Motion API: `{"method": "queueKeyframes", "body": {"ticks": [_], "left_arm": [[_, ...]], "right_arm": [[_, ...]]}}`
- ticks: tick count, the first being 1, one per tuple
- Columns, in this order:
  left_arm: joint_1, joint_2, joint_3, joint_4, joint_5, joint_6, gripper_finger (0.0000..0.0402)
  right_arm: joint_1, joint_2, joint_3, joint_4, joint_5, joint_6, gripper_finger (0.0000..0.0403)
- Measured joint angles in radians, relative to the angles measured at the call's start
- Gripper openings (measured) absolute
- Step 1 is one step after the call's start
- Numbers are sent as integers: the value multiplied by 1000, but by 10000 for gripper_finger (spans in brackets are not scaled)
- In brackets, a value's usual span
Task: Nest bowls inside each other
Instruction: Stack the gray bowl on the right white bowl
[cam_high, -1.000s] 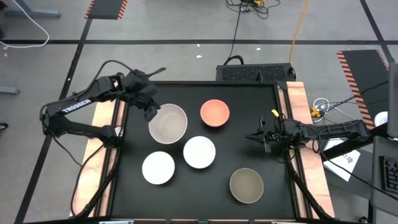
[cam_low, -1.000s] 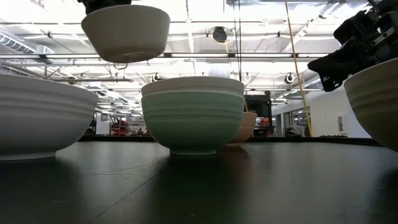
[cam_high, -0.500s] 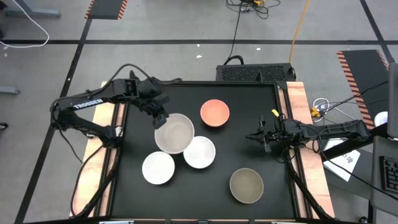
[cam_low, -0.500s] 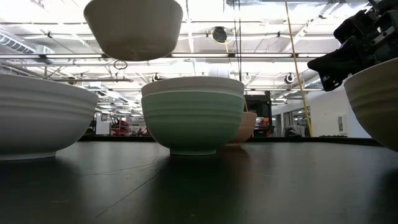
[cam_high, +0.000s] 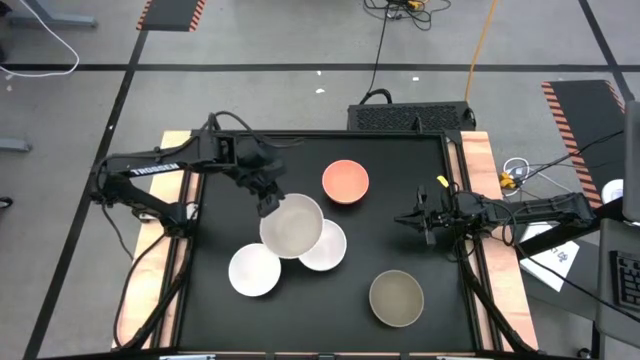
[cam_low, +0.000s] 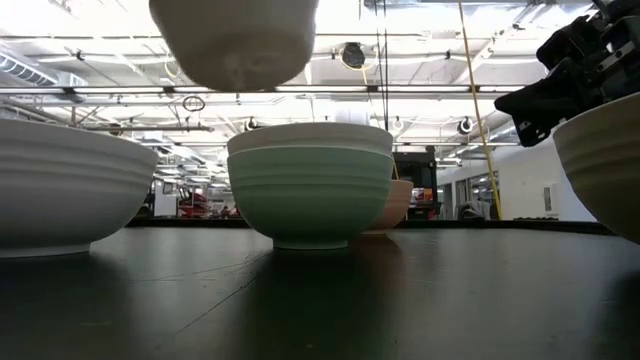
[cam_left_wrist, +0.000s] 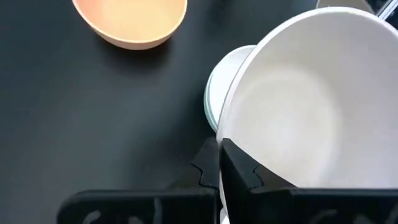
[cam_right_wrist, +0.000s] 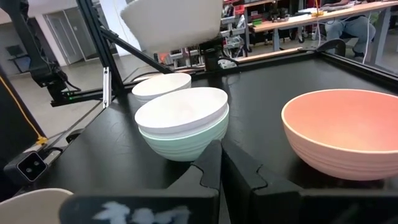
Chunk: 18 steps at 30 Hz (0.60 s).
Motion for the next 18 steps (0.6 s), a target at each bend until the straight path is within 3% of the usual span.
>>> {"method": "queueKeyframes", "body": {"ticks": [18], "left_arm": [[-38,138,-1,146,92,22,0]], "right_arm": [[0,17,0,-1,0,13,0]]}}
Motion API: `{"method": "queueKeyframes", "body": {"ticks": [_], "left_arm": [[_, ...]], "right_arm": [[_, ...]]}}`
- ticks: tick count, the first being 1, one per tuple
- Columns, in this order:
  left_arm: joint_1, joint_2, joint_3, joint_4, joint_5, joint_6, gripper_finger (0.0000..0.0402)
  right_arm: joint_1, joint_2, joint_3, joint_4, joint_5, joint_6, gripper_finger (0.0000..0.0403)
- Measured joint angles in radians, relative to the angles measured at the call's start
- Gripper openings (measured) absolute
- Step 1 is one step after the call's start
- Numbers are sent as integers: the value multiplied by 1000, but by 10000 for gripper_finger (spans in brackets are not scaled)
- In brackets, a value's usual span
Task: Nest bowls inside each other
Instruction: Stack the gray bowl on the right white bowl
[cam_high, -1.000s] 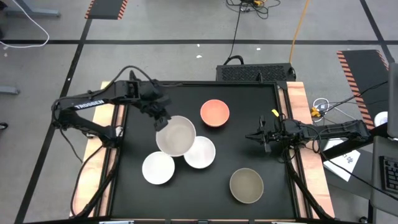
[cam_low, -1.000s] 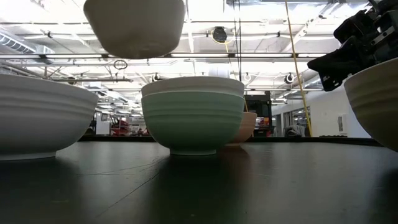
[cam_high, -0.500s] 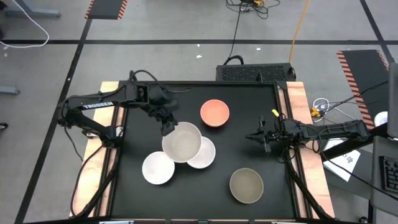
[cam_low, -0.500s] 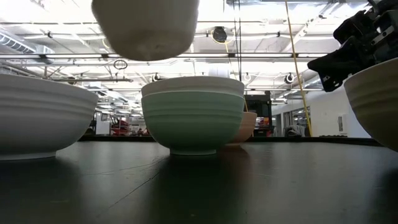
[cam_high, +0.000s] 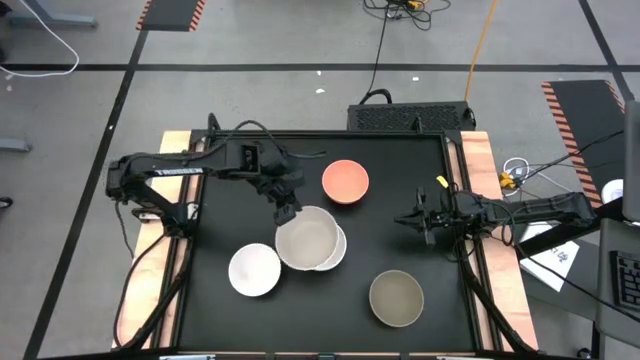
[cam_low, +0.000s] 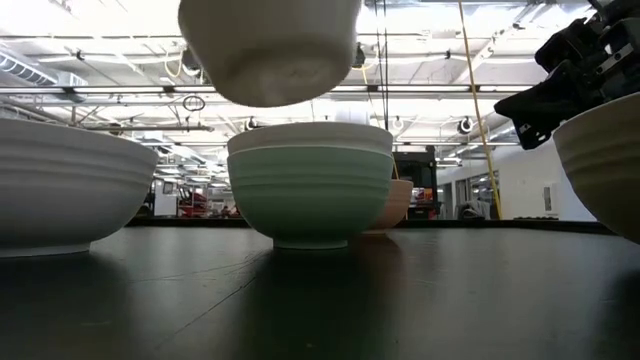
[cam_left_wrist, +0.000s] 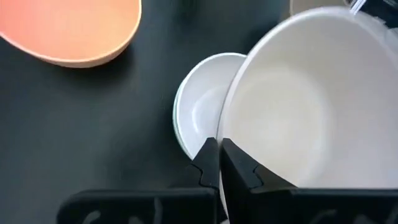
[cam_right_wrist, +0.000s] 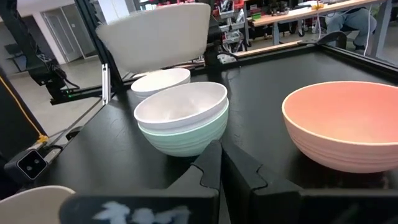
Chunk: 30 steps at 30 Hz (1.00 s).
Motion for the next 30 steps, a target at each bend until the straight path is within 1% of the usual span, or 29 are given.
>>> {"method": "queueKeyframes", "body": {"ticks": [5,10,12,15,18,30], "left_arm": [[1,74,58,-13,2,16,0],[-7,165,183,-41,8,66,0],[-9,195,228,-68,9,82,0],[-12,223,268,-96,8,107,0],[-12,231,276,-101,6,108,0],[-14,231,277,-111,-2,92,0]], "right_arm": [[0,8,0,9,0,0,0],[0,13,0,18,-1,-4,0],[0,11,0,34,-26,-15,0],[0,9,0,81,-95,-21,0],[0,9,0,92,-133,-2,0],[0,10,0,83,-134,0,0]]}}
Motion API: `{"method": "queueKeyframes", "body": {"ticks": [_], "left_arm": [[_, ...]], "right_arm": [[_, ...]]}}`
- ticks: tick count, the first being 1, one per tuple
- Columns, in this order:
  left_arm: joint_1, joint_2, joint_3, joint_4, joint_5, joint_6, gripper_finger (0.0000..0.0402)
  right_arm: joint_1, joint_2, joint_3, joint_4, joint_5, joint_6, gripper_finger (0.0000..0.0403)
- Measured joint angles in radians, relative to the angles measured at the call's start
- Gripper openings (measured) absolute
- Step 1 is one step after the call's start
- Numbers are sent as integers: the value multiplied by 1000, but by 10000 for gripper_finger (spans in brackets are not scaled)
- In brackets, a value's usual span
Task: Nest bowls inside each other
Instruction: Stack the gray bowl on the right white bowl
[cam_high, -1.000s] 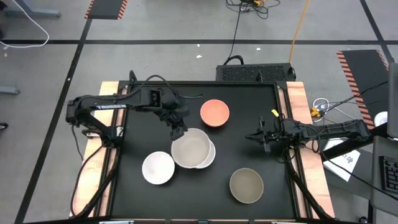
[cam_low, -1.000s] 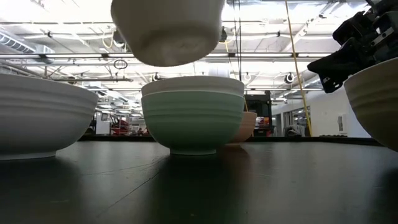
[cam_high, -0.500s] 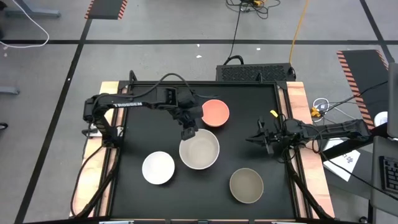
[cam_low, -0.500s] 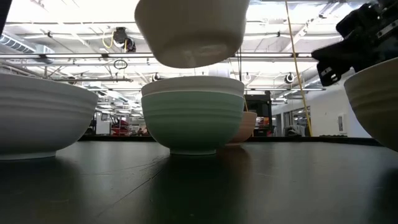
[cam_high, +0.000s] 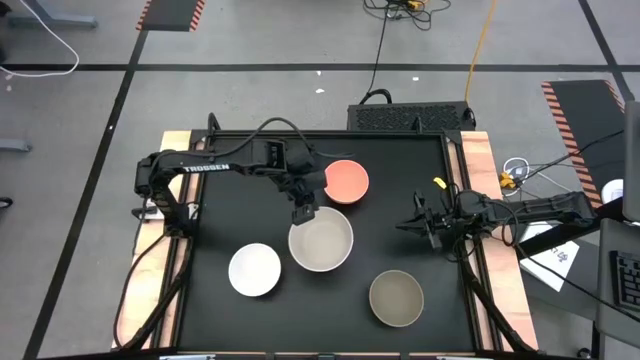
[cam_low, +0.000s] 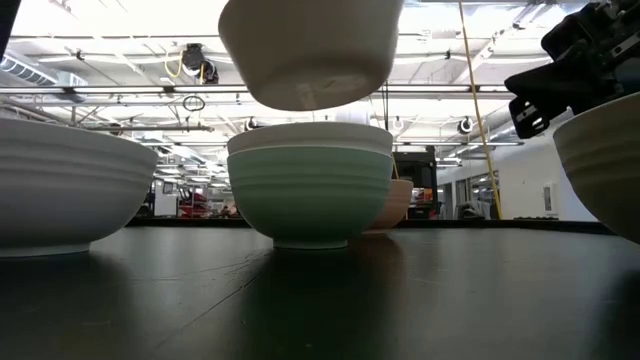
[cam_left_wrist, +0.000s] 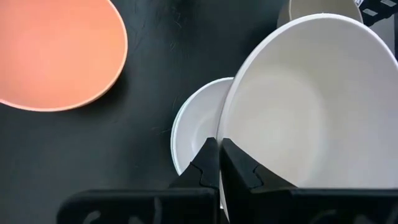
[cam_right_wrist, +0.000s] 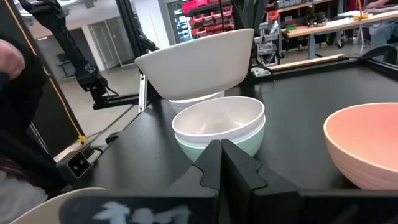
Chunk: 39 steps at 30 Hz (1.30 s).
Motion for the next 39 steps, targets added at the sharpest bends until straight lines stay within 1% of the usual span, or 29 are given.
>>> {"method": "queueKeyframes", "body": {"ticks": [3,9,29,39], "left_arm": [[0,0,0,-12,-4,-1,0],[8,6,0,-33,-51,-5,0],[13,120,-4,-27,-69,20,0],[-13,176,-4,-19,-69,20,0]], "right_arm": [[0,0,0,0,0,0,0],[0,0,0,0,0,0,0],[0,10,0,-14,3,-7,0],[0,10,0,-25,3,-7,0]]}}
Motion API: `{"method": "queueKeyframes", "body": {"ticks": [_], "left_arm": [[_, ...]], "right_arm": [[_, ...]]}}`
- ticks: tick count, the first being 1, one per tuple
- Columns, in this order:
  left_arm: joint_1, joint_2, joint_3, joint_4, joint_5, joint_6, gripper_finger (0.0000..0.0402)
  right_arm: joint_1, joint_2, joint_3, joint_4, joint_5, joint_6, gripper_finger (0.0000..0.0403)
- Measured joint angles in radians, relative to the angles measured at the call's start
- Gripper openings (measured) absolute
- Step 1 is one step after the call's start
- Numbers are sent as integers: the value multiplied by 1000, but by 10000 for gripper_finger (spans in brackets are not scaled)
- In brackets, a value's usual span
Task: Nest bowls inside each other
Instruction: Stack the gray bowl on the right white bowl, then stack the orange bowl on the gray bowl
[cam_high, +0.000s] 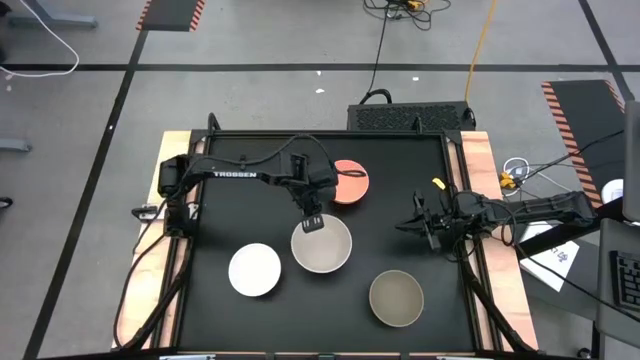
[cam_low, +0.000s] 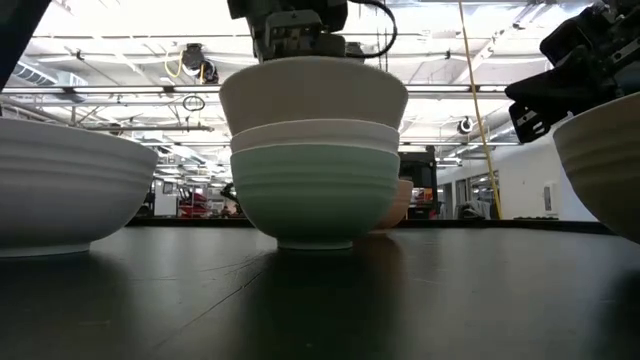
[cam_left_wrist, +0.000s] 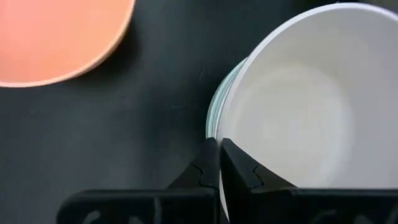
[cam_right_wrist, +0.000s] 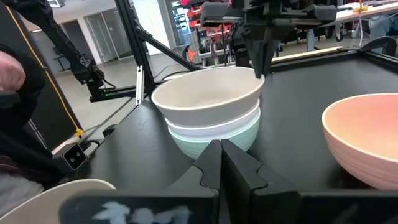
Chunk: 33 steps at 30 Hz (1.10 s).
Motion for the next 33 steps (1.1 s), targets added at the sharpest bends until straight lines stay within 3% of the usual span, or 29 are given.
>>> {"method": "queueKeyframes", "body": {"ticks": [21,33], "left_arm": [[-32,3,0,19,-53,-8,3],[-33,-2,0,13,-46,12,76]], "right_arm": [[0,0,0,-6,0,7,0],[0,0,0,-12,0,5,0]]}}
